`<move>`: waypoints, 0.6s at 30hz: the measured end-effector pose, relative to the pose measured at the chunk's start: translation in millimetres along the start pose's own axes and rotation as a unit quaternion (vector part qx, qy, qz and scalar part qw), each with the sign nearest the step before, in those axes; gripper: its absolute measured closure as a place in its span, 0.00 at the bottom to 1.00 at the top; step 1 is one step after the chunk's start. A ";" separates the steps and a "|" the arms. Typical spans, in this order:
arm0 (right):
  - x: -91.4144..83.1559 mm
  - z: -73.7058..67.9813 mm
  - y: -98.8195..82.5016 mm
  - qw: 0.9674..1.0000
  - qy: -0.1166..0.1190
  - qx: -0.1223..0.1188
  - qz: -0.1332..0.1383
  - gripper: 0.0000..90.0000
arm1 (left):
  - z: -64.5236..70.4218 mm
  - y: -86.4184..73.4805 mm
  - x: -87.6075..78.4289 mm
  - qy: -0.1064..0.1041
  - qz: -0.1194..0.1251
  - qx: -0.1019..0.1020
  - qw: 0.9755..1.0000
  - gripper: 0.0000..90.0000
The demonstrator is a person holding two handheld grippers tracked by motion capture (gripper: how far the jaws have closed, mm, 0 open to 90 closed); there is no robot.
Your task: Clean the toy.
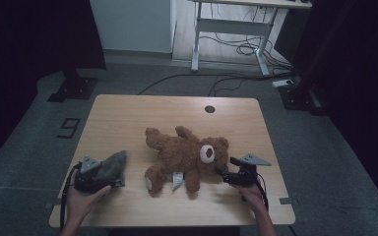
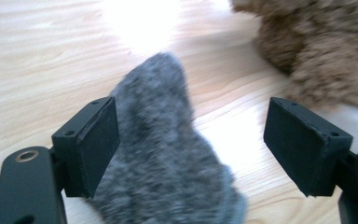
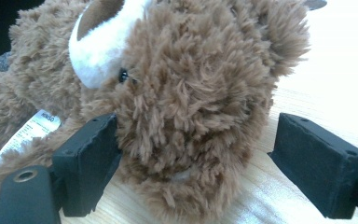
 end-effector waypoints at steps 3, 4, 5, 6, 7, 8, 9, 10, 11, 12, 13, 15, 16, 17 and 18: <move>-2.2 -2.4 -0.1 1.000 0.001 -0.008 0.000 0.16 | 15.5 4.8 9.0 -0.017 0.005 0.005 1.000 0.19; -2.6 -3.5 -0.2 1.000 0.001 -0.011 0.000 0.16 | 23.1 6.9 13.7 -0.024 0.007 0.009 1.000 0.19; -3.7 -5.1 0.0 1.000 0.000 -0.017 0.001 0.16 | 29.5 8.3 17.8 -0.033 0.006 0.012 0.999 0.20; -5.0 -6.4 0.1 1.000 0.000 -0.019 0.002 0.16 | 35.5 9.1 21.7 -0.041 0.001 0.018 0.999 0.20; -6.0 -7.2 0.6 1.000 0.001 -0.021 0.005 0.16 | 41.0 9.9 25.4 -0.048 -0.003 0.023 0.999 0.20; -7.5 -7.7 0.7 1.000 0.001 -0.022 0.006 0.16 | 44.9 10.3 27.7 -0.052 -0.005 0.026 0.998 0.20; -8.4 -8.1 1.0 1.000 0.001 -0.022 0.008 0.16 | 49.6 10.6 30.5 -0.059 -0.010 0.029 0.998 0.20; -9.9 -8.2 1.1 1.000 0.001 -0.021 0.008 0.16 | 53.6 10.6 33.2 -0.065 -0.013 0.032 0.997 0.20; -11.1 -7.8 1.4 1.000 0.001 -0.022 0.010 0.16 | 56.4 10.3 35.5 -0.069 -0.017 0.035 0.997 0.20; -12.8 -7.5 1.4 1.000 0.000 -0.021 0.010 0.16 | 58.4 9.9 37.6 -0.072 -0.019 0.034 0.997 0.20; -14.1 -7.3 1.7 1.000 -0.001 -0.021 0.011 0.16 | 59.8 9.3 39.5 -0.074 -0.019 0.033 0.997 0.21; -16.9 -7.6 1.7 1.000 -0.001 -0.022 0.014 0.16 | 61.4 7.8 42.4 -0.077 -0.021 0.031 0.996 0.21; -18.1 -8.3 1.6 1.000 -0.001 -0.022 0.015 0.16 | 62.4 7.0 43.6 -0.078 -0.020 0.030 0.996 0.21; -19.3 -9.0 1.2 1.000 0.000 -0.024 0.015 0.16 | 63.4 6.3 44.5 -0.079 -0.020 0.029 0.996 0.21; -20.5 -9.8 0.7 1.000 -0.001 -0.026 0.015 0.16 | 65.1 5.6 45.5 -0.081 -0.020 0.030 0.996 0.21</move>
Point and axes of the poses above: each handheld gripper's, and its own axes: x roughly forward along the jaws, y roughly out of its top, z roughly to its right, the point moved 8 cm from there along x, roughly forward along the jaws, and after that the axes turned 15 degrees about -y, right-handed, at the moved point
